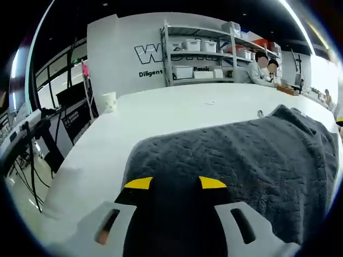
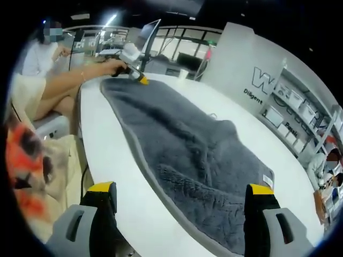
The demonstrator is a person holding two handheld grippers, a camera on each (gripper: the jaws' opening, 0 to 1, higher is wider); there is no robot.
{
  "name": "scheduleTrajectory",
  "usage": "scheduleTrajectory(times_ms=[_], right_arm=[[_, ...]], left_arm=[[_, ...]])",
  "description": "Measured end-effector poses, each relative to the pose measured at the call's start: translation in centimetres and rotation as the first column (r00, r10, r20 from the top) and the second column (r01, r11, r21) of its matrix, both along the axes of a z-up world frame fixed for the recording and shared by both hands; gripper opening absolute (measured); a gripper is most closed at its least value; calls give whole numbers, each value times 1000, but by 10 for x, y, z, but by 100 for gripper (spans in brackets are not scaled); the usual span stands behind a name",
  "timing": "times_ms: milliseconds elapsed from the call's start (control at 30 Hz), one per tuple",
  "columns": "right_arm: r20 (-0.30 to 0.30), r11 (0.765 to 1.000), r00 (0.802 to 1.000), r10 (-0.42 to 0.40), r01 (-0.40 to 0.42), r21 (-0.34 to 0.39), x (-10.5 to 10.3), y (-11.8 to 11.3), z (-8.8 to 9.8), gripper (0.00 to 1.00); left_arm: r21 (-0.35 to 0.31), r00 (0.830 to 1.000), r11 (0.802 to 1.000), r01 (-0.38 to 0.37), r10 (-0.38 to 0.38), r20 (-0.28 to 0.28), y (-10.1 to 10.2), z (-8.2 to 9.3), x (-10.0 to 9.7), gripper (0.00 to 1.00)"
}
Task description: Open the folded towel by lifting each exposed corner and separating the folded layers until the towel lies flat within the target outline without major curled edges
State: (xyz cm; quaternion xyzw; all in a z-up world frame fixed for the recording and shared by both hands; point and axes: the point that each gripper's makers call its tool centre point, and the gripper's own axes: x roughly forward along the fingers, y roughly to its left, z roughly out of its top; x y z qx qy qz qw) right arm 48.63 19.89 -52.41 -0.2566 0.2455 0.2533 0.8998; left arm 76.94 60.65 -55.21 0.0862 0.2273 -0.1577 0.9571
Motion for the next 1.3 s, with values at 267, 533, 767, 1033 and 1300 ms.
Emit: scheduleTrajectory(times_ms=[267, 533, 767, 1033, 1300], right_arm=[[-1, 1000, 1000, -3, 3, -8, 0, -2, 0, 99], [-1, 1000, 1000, 1, -1, -13, -1, -1, 0, 99], [-2, 1000, 1000, 1, -1, -15, -3, -2, -2, 99], [0, 1000, 1000, 1, -1, -16, -5, -3, -2, 99], [-2, 1000, 1000, -2, 1, -15, -4, -3, -3, 99]], left_arm=[[-29, 1000, 1000, 6, -6, 17, 1, -2, -1, 17], [-14, 1000, 1000, 1, -1, 26, 5, -3, 1, 10], [-10, 1000, 1000, -10, 11, 26, 9, -4, 0, 10], [-8, 999, 1000, -24, 24, 26, 17, -4, 2, 10], [-5, 999, 999, -47, 47, 23, 29, -4, 2, 11]])
